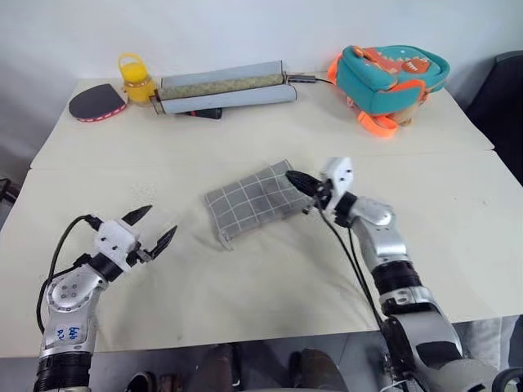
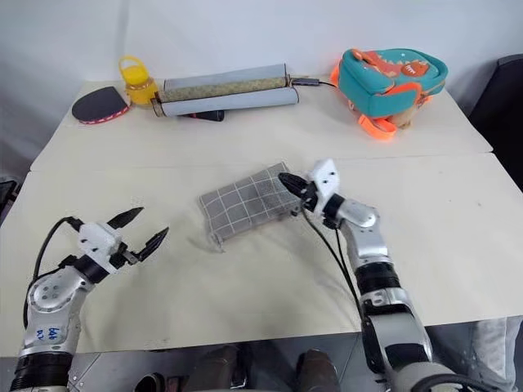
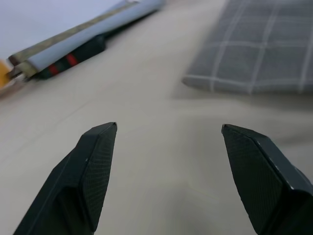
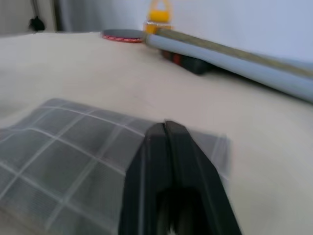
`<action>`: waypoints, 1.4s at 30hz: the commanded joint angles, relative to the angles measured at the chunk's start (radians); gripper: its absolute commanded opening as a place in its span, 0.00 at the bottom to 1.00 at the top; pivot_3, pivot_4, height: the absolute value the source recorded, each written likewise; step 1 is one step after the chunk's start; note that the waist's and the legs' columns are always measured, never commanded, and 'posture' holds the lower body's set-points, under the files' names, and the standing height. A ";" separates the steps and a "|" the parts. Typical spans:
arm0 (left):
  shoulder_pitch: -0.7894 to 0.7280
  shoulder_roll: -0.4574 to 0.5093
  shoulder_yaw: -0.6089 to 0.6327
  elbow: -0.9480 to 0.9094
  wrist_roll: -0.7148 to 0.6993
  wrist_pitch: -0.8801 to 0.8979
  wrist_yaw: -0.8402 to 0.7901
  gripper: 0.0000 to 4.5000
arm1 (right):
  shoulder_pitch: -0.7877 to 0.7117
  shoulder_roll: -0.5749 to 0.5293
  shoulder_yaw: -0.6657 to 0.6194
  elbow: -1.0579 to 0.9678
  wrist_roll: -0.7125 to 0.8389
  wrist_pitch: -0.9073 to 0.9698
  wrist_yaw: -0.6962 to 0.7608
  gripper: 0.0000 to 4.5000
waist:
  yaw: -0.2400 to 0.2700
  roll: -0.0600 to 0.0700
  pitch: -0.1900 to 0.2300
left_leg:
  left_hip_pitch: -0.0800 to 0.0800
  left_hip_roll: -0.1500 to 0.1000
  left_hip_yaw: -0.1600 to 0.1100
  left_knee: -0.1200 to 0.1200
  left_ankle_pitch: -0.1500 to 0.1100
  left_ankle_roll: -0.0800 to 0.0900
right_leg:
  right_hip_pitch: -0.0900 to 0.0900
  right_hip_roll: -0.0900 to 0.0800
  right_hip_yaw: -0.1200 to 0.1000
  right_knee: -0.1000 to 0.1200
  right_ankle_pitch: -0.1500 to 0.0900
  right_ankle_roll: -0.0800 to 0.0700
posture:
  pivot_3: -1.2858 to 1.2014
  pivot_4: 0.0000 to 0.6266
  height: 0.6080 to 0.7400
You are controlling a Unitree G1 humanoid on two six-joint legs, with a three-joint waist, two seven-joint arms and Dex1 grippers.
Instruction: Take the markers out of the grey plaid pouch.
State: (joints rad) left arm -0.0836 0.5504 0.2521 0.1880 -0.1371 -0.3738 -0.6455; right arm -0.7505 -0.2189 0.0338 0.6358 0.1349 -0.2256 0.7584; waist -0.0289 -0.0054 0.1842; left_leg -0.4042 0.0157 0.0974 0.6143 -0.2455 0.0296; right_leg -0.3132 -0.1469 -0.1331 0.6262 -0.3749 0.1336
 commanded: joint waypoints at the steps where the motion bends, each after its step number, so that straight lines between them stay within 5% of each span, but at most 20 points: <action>1: -0.053 0.035 -0.044 0.050 0.111 -0.144 0.032 0.81 | -0.071 0.011 0.016 0.152 -0.102 -0.030 -0.168 0.00 | 0.002 0.000 0.000 | 0.000 0.000 0.000 0.000 0.000 0.000 | 0.000 0.000 0.000 0.001 0.000 0.000 | 0.52 0.24 1.00; 11: -0.199 0.058 -0.228 0.204 0.303 -0.376 0.076 0.81 | -0.094 -0.005 0.058 0.280 -0.184 -0.071 -0.180 0.00 | -0.003 0.000 0.000 | 0.000 0.000 0.000 -0.001 0.001 0.000 | -0.001 0.000 0.000 0.002 0.000 0.000 | 0.52 0.24 1.00; 21: -0.331 0.015 -0.322 0.315 0.377 -0.400 0.153 0.81 | -0.078 -0.005 0.050 0.238 -0.166 -0.054 -0.168 0.00 | -0.002 0.000 -0.001 | 0.000 -0.001 0.000 0.000 0.003 0.001 | 0.000 0.000 0.000 0.002 0.000 0.000 | 0.52 0.24 1.00; 24: -0.360 -0.001 -0.345 0.353 0.368 -0.376 0.143 0.67 | -0.075 -0.009 0.048 0.227 -0.164 -0.050 -0.167 0.00 | -0.001 0.000 -0.001 | 0.000 -0.001 -0.001 0.000 0.003 0.000 | 0.000 0.000 -0.001 0.002 0.000 0.000 | 0.52 0.24 1.00; 33: -0.328 0.016 -0.344 0.330 0.305 -0.381 0.126 0.03 | -0.067 -0.021 0.048 0.214 -0.167 -0.053 -0.165 0.00 | -0.002 0.001 -0.001 | 0.000 -0.001 -0.001 0.000 0.004 0.000 | 0.000 0.000 -0.001 0.002 0.000 0.000 | 0.52 0.24 1.00; 42: -0.297 0.005 -0.345 0.262 0.289 -0.346 0.136 0.01 | -0.038 -0.020 0.035 0.016 -0.067 0.034 -0.029 0.00 | -0.002 0.001 -0.001 | 0.000 -0.001 -0.001 0.000 0.004 0.000 | 0.000 0.000 -0.001 0.002 0.000 0.000 | 0.52 0.24 1.00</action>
State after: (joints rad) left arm -0.4088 0.5627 -0.0761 0.4745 0.1496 -0.7285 -0.5051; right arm -0.7895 -0.2363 0.0864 0.7491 0.0058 -0.2243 0.6745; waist -0.0314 -0.0044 0.1833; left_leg -0.4042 0.0149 0.0968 0.6138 -0.2416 0.0296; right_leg -0.3130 -0.1473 -0.1339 0.6280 -0.3748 0.1336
